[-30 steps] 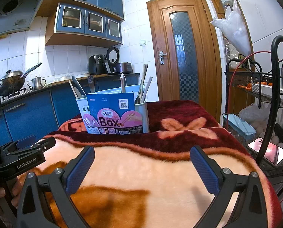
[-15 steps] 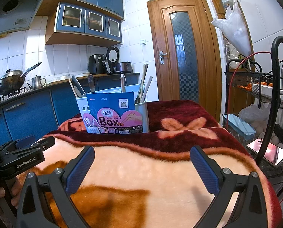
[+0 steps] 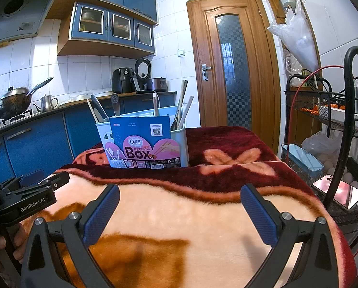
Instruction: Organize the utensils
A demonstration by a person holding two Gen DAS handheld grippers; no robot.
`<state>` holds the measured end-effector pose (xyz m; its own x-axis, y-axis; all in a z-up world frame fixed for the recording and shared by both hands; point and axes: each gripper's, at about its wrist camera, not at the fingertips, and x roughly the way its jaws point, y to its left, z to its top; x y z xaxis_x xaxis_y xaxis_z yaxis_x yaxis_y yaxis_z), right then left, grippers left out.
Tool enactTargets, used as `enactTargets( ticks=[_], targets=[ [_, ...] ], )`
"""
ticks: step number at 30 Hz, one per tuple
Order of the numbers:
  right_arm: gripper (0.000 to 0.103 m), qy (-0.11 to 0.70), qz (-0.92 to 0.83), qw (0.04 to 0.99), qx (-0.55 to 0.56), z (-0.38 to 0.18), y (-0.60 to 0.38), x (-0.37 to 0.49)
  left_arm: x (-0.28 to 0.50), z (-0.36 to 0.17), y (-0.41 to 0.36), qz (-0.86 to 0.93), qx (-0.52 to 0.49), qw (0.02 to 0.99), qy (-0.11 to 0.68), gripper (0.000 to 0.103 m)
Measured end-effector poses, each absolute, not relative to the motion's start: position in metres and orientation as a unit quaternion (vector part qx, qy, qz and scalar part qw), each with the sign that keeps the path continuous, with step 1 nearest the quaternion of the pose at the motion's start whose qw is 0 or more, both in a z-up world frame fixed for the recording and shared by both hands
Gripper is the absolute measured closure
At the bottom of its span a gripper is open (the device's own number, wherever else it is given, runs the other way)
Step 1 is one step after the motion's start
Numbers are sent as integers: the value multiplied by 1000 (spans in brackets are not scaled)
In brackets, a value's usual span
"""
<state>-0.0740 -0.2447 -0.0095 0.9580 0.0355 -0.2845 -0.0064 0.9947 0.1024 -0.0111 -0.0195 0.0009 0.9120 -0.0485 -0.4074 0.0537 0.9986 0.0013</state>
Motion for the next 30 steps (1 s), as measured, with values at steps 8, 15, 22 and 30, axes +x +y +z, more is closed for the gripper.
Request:
enactTargets(
  ticks=[8, 15, 22, 30],
  targets=[
    [1, 145, 11, 988, 50, -9, -245, -74, -11, 1, -20, -26, 6, 978, 208, 28],
    [1, 145, 11, 988, 50, -9, -245, -74, -11, 1, -20, -26, 6, 978, 208, 28],
    [1, 145, 11, 988, 50, -9, -245, -74, -11, 1, -20, -25, 5, 978, 208, 28],
    [1, 145, 11, 988, 50, -8, -245, -74, -11, 0, -20, -26, 2, 977, 211, 28]
  ],
)
